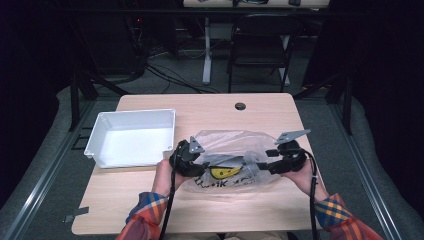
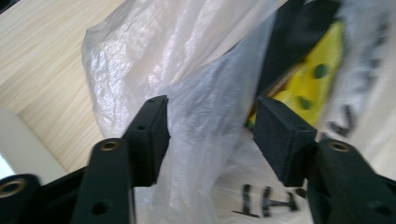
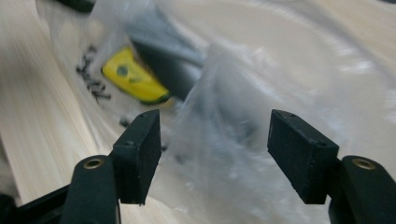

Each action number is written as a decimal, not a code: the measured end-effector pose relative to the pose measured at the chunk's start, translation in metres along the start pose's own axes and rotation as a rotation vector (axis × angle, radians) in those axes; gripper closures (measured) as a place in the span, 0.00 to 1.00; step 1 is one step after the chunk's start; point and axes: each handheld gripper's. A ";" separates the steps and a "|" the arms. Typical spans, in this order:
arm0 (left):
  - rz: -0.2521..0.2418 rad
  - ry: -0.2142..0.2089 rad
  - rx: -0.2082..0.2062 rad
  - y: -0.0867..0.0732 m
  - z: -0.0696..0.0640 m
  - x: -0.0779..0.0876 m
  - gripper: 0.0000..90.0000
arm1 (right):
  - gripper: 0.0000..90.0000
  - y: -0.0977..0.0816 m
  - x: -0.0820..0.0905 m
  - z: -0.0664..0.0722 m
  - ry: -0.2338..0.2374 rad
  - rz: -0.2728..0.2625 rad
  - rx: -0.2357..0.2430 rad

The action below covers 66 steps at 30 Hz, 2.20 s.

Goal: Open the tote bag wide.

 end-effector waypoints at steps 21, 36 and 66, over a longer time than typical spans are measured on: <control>0.214 0.151 0.134 -0.009 0.018 -0.066 0.99 | 1.00 -0.039 -0.050 -0.021 -0.220 0.299 -0.030; 0.260 0.145 0.132 -0.017 0.020 -0.062 0.97 | 0.84 -0.042 -0.033 -0.050 -0.232 0.357 -0.098; 0.190 0.096 0.160 -0.014 0.028 -0.066 0.89 | 1.00 -0.009 -0.038 -0.010 -0.090 0.202 0.092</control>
Point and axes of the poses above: each handheld gripper's, and its own axes: x roughly backward along the jaws, y roughly out of its top, z roughly to its left, and after that the axes turned 1 degree about -y, right-handed
